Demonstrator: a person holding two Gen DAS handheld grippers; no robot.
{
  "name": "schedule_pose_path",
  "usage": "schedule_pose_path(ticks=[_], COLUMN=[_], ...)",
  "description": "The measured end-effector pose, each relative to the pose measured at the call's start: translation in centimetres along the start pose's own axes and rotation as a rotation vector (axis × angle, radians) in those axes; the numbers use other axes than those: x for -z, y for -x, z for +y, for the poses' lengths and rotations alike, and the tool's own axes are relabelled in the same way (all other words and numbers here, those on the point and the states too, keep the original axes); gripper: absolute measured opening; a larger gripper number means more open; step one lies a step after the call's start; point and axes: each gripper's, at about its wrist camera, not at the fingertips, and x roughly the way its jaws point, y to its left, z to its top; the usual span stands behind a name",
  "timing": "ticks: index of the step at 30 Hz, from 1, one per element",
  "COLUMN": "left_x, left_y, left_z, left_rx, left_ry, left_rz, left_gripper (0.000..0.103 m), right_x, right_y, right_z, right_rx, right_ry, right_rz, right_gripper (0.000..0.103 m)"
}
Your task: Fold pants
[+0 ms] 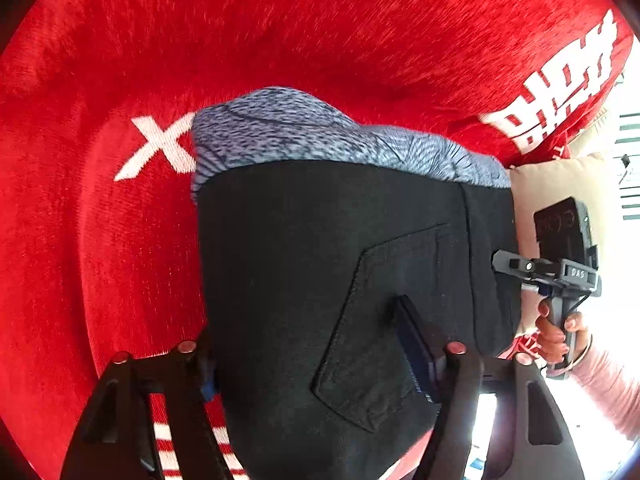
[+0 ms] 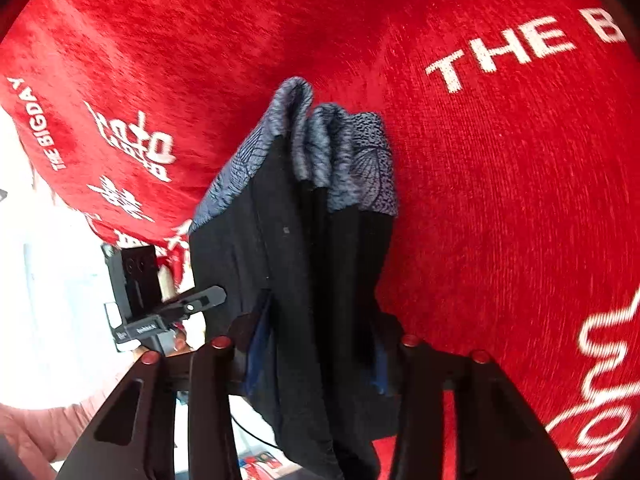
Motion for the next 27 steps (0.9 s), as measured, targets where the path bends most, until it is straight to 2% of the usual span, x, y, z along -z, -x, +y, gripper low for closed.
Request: schedule_pose_path(ticks=[8,15,21,27], left_x=[1.9,6.1,10.1,12.8], left_y=[2.9,4.9,4.1,1.2], left_z=[-2.1,-3.8,-3.2,-2.5], left_rx=[-0.002,-0.009,-0.005,-0.02], left_ry=[-0.007,0.016,0.041,0.04], left_rz=[-0.027,-0.058,-0.047,-0.029], left_gripper=[0.068,0.068,0.068,0.068], right_x=[2.2,5.3,8.8,12.0], right_y=[2.1,3.9,4.1,3.8], right_z=[1.3,3.5,3.1,0.1], right_rx=[-0.064,-0.075,-0.056,-0.031], right_ry=[-0.013,0.036,0.035,-0.015], right_rz=[0.014,0.043,0.047,0.033], right_gripper=[0.042,0.041,0.041,0.042])
